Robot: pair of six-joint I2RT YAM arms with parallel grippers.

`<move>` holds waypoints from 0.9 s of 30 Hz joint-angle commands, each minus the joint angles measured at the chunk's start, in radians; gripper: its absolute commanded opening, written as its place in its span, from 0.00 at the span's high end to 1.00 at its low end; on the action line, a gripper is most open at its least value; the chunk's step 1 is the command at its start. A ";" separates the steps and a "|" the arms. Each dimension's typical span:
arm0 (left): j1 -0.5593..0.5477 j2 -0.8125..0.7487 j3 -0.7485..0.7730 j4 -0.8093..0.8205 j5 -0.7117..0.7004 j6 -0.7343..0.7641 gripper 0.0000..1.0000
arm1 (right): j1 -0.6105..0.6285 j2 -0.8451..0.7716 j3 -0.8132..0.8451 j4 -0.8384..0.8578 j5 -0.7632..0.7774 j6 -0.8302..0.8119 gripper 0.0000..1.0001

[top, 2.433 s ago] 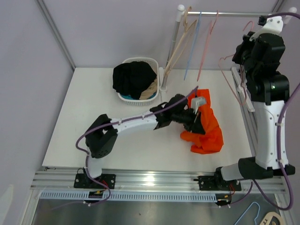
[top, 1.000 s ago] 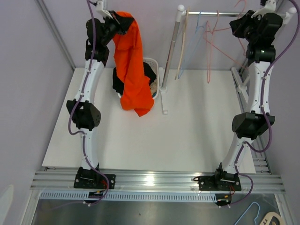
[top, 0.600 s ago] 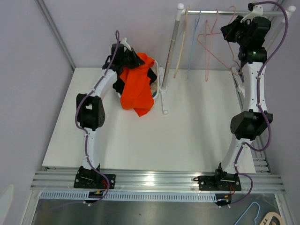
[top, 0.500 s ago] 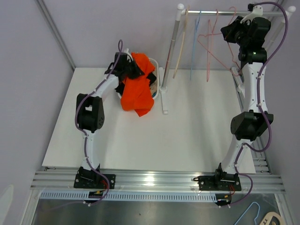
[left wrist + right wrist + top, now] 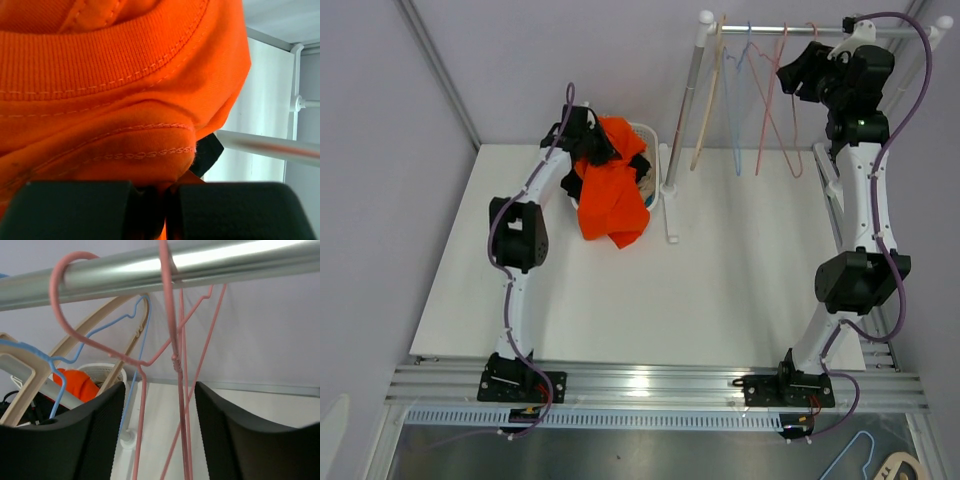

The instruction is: Remove the t-shirt from the hanger

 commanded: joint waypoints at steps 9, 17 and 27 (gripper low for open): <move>0.048 -0.030 0.019 0.012 0.027 -0.023 0.68 | 0.000 -0.144 0.009 0.018 0.013 -0.032 0.22; 0.048 -0.232 -0.016 -0.003 -0.059 0.035 0.01 | -0.001 -0.260 -0.050 -0.050 0.088 -0.032 0.11; 0.036 -0.688 -0.246 -0.115 -0.014 0.121 0.01 | 0.029 -0.614 -0.296 -0.161 0.276 -0.007 0.00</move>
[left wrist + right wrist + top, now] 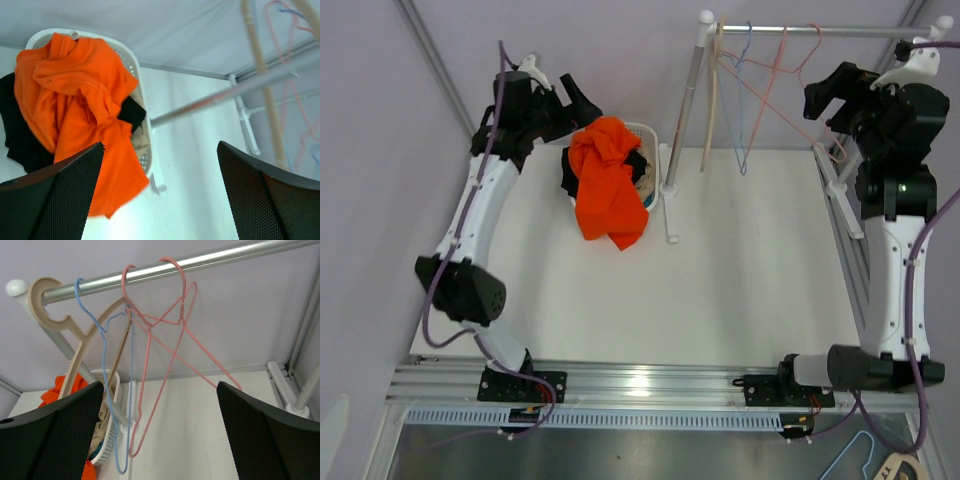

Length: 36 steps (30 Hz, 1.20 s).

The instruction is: Remove the t-shirt from the hanger

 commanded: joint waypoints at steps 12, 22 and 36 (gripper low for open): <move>-0.212 -1.205 -1.029 0.259 -0.122 0.081 0.01 | 0.060 -0.802 -0.610 -0.030 -0.021 0.196 0.00; -0.214 -1.443 -1.098 0.070 -0.139 0.127 0.01 | 0.059 -0.958 -0.739 -0.128 -0.098 0.181 0.01; -0.214 -1.463 -1.119 0.045 -0.125 0.153 0.01 | 0.057 -0.994 -0.854 -0.145 -0.127 0.169 0.01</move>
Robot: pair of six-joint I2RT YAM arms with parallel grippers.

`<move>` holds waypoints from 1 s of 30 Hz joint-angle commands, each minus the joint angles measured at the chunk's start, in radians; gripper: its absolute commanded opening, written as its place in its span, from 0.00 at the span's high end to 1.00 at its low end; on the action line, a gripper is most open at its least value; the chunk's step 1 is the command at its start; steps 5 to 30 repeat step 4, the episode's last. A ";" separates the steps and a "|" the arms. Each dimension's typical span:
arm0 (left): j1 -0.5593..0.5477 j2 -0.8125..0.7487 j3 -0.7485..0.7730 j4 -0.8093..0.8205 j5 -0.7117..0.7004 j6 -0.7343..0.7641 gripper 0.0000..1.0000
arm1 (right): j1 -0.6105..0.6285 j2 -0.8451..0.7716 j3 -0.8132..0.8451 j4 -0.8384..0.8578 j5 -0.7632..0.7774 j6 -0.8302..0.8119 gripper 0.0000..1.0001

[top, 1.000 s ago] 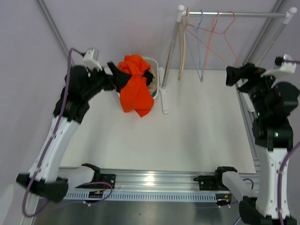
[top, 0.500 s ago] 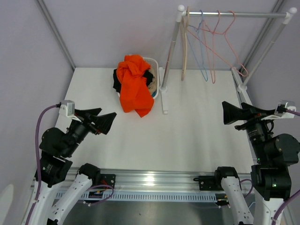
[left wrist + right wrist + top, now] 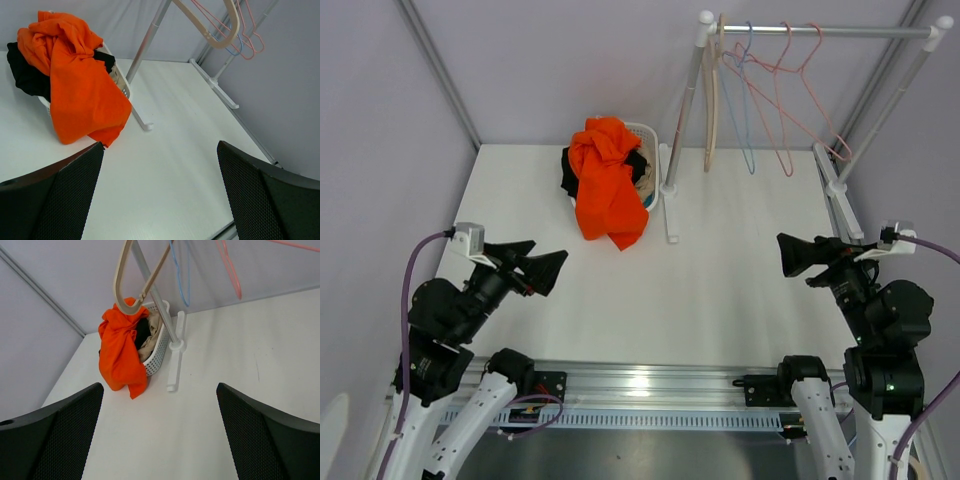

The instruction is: Remove the t-shirt from the hanger

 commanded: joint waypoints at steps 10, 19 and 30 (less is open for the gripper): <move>-0.002 0.021 0.004 0.008 0.015 0.029 0.01 | 0.000 -0.006 -0.016 -0.004 -0.035 -0.029 0.01; -0.002 0.021 0.004 0.008 0.015 0.029 0.01 | 0.000 -0.006 -0.016 -0.004 -0.035 -0.029 0.01; -0.002 0.021 0.004 0.008 0.015 0.029 0.01 | 0.000 -0.006 -0.016 -0.004 -0.035 -0.029 0.01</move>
